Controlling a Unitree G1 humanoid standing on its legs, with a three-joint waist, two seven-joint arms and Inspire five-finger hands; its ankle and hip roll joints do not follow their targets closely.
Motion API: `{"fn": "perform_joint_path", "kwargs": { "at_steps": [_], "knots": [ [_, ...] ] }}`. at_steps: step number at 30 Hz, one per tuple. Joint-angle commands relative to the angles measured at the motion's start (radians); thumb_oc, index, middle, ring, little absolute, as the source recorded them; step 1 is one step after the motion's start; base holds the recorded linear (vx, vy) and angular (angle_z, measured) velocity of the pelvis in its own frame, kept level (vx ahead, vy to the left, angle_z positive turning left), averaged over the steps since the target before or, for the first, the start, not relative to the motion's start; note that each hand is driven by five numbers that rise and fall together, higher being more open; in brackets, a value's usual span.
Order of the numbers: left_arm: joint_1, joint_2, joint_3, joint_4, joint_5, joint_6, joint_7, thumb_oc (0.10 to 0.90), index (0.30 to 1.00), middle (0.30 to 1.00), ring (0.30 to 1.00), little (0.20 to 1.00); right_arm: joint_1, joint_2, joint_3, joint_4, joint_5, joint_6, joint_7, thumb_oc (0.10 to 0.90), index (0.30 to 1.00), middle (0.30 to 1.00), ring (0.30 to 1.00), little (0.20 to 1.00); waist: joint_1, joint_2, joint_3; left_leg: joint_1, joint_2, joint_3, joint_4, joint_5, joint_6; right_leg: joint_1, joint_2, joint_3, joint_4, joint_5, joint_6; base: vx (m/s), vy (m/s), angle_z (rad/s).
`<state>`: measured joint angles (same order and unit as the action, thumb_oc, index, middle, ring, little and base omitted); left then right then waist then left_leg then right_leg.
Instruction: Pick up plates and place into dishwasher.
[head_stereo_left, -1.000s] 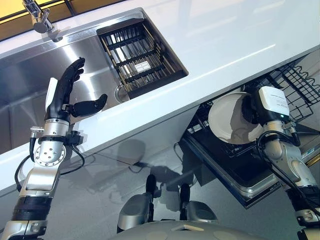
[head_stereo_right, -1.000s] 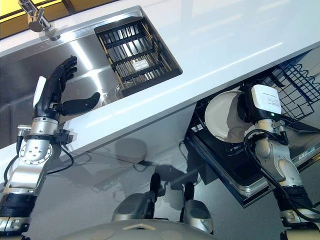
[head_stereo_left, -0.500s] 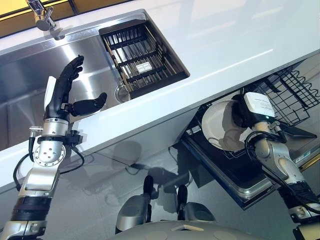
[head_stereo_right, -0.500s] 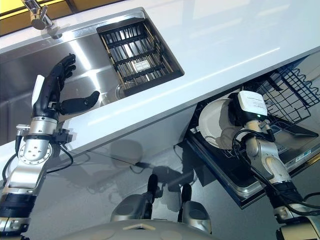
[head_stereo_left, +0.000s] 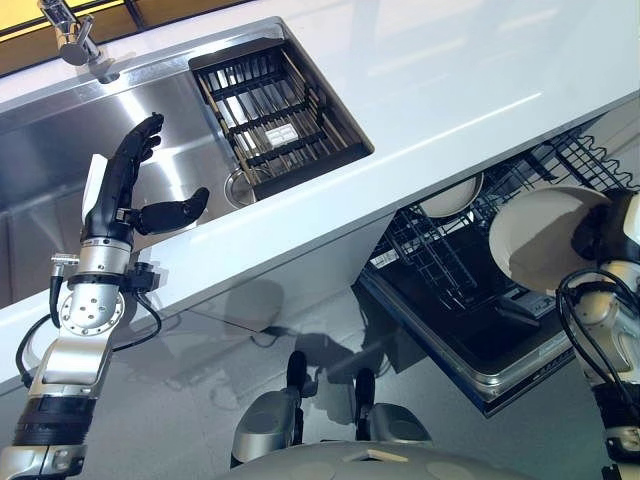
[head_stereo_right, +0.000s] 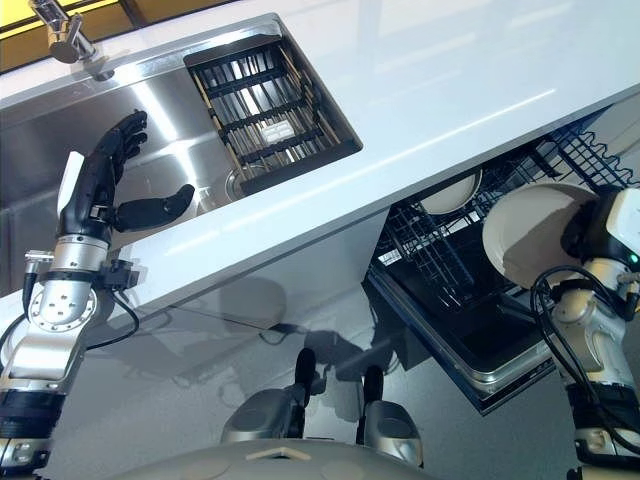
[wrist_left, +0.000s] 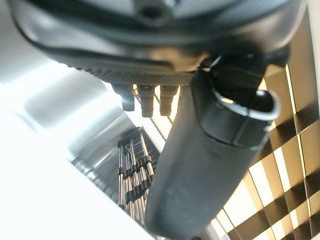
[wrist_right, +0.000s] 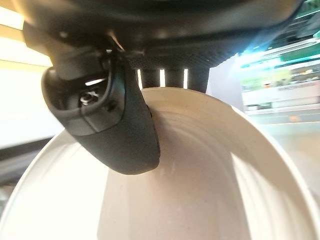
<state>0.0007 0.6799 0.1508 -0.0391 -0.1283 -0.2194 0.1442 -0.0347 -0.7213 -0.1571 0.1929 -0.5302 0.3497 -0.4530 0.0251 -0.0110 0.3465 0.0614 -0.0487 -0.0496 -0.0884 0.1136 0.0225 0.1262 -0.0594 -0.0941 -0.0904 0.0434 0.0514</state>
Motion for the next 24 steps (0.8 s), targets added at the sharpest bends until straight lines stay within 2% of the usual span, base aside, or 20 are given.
{"fn": "perform_joint_path", "kwargs": {
  "at_steps": [1,5,10,17,24],
  "knots": [
    [-0.024,0.051,0.078,-0.072,-0.029,-0.063,0.014,0.800,0.900,0.900,0.900,0.900,-0.054,-0.114,-0.070,-0.060,-0.074,0.003,-0.056,0.100,0.300,0.300,0.300,0.200,-0.013,0.022,-0.076,0.036,-0.048,0.032,0.058,-0.179,0.051,-0.085,0.088,0.005,0.181,-0.127,0.027,0.01,-0.006,-0.07],
    [-0.035,0.050,0.070,-0.066,-0.026,-0.061,0.017,0.800,0.900,0.900,0.900,0.900,-0.058,-0.115,-0.042,-0.057,-0.148,-0.002,-0.001,0.100,0.300,0.300,0.300,0.200,-0.014,0.022,-0.078,0.034,-0.049,0.033,0.059,-0.178,0.050,-0.088,0.088,0.006,0.182,-0.127,0.028,0.00,-0.003,-0.02],
    [-0.061,0.048,0.040,-0.048,-0.022,-0.069,0.028,0.800,0.900,0.900,0.900,0.900,-0.103,-0.125,0.054,-0.009,-0.232,-0.010,0.085,0.100,0.300,0.300,0.300,0.200,-0.004,0.025,-0.071,0.029,-0.050,0.032,0.058,-0.173,0.047,-0.090,0.086,0.002,0.179,-0.124,0.027,0.00,0.000,0.00],
    [-0.108,0.063,-0.005,-0.023,-0.024,-0.068,0.024,0.800,0.900,0.900,0.900,0.900,-0.225,-0.138,0.194,0.084,-0.242,0.008,0.108,0.100,0.300,0.300,0.300,0.200,0.018,0.028,-0.054,0.018,-0.051,0.027,0.067,-0.170,0.043,-0.088,0.080,-0.012,0.177,-0.121,0.024,0.00,0.000,0.00],
    [-0.140,0.080,-0.035,0.002,-0.029,-0.066,0.031,0.800,0.900,0.900,0.900,0.900,-0.334,-0.163,0.274,0.158,-0.232,0.039,0.135,0.100,0.300,0.300,0.300,0.200,0.034,0.028,-0.041,0.002,-0.054,0.022,0.084,-0.172,0.041,-0.094,0.074,-0.023,0.184,-0.124,0.022,0.01,-0.002,0.05]
  ]
}}
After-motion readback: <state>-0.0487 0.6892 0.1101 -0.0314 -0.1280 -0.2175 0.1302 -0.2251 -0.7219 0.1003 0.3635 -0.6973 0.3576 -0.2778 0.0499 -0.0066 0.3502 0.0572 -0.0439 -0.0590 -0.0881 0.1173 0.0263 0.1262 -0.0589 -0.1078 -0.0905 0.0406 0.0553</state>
